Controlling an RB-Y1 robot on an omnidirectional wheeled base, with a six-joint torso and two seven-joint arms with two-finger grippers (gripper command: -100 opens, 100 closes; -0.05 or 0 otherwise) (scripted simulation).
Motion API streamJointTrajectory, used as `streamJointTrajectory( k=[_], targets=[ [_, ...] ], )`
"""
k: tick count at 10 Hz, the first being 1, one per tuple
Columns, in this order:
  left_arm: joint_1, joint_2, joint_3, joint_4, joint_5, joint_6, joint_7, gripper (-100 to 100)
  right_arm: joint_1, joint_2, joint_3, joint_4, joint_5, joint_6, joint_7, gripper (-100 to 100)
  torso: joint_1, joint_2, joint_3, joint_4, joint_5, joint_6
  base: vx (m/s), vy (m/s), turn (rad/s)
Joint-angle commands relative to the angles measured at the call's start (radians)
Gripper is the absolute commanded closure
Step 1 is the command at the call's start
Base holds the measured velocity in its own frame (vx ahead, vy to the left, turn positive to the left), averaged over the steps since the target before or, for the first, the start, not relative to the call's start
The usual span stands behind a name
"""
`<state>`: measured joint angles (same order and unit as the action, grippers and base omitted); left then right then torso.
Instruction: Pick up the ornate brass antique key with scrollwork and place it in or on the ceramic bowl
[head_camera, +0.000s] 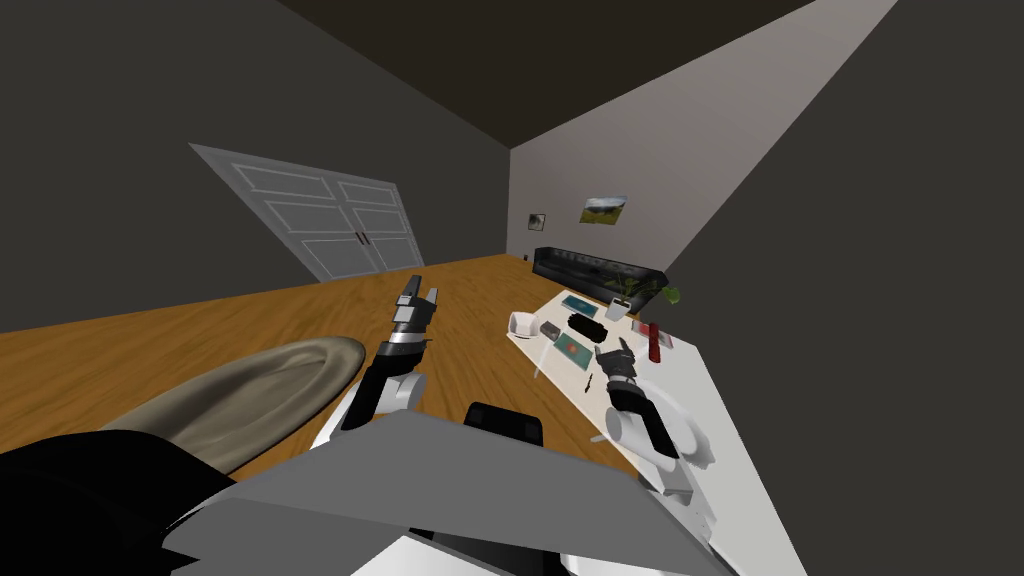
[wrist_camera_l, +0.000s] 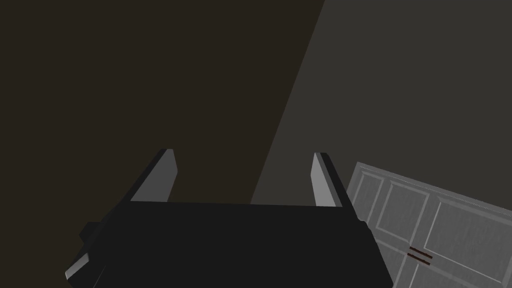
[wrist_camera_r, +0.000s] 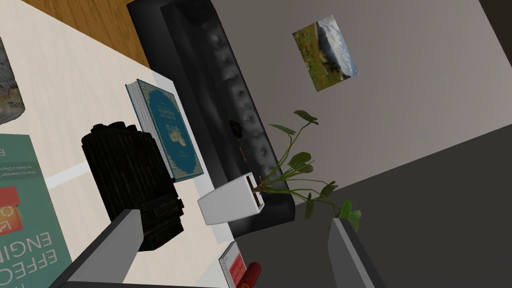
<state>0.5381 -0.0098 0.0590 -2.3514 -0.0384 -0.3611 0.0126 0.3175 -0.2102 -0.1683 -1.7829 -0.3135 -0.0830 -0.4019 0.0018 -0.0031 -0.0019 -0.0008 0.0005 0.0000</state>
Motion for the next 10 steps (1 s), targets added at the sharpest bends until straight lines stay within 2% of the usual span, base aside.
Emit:
streamJointTrajectory(
  k=[1,2,3,4,5,6,7,8,9,10],
  targets=[
    [0.000,0.000,0.000,0.000,0.000,0.000,0.000,0,-0.019,-0.013,-0.018,0.050,-0.020,0.040,-0.050,-100,0.000,0.000,0.000,0.000,0.000,0.000,0.053,0.048,-0.037],
    [0.000,0.000,0.000,0.000,0.000,0.000,0.000,0,-0.019,-0.013,-0.018,0.054,-0.020,0.040,-0.053,-100,0.001,-0.001,0.000,0.000,0.000,0.000,0.040,0.042,-0.022],
    [0.000,0.000,0.000,0.000,0.000,0.000,0.000,0,-0.036,-0.024,-0.036,0.095,-0.037,0.081,-0.093,-100,0.000,0.000,0.000,0.000,0.000,0.000,0.042,0.042,-0.035],
    [0.000,0.000,0.000,0.000,0.000,0.000,0.000,0,-0.036,-0.024,-0.036,0.097,-0.037,0.081,-0.096,-100,0.001,0.000,0.000,0.000,0.000,0.000,0.034,0.033,-0.025],
    [0.000,0.000,0.000,0.000,0.000,0.000,0.000,0,-0.053,-0.035,-0.054,0.135,-0.055,0.122,-0.139,-100,0.000,0.000,0.000,0.000,0.000,0.000,0.041,0.041,-0.032],
    [0.000,0.000,0.000,0.000,0.000,0.000,0.000,0,-0.053,-0.035,-0.054,0.141,-0.055,0.122,-0.140,-100,0.000,0.000,0.000,0.000,0.000,0.000,0.041,0.037,-0.029],
    [0.000,0.000,0.000,0.000,0.000,0.000,0.000,0,-0.071,-0.046,-0.072,0.185,-0.073,0.157,-0.184,-100,0.000,0.000,0.000,0.000,0.000,0.000,0.054,0.044,-0.038],
    [0.000,0.000,0.000,0.000,0.000,0.000,0.000,0,-0.071,-0.046,-0.072,0.185,-0.073,0.164,-0.184,-100,0.001,-0.001,0.000,0.000,0.000,0.000,0.043,0.037,-0.022],
    [0.000,0.000,0.000,0.000,0.000,0.000,0.000,0,-0.089,-0.058,-0.090,0.214,-0.090,0.205,-0.227,-100,0.000,0.000,0.000,0.000,0.000,0.000,0.040,0.040,-0.043],
    [0.000,0.000,0.000,0.000,0.000,0.000,0.000,0,-0.089,-0.058,-0.090,0.231,-0.090,0.205,-0.227,-100,0.000,0.000,0.000,0.000,0.000,0.000,0.036,0.037,-0.019]
  ],
)
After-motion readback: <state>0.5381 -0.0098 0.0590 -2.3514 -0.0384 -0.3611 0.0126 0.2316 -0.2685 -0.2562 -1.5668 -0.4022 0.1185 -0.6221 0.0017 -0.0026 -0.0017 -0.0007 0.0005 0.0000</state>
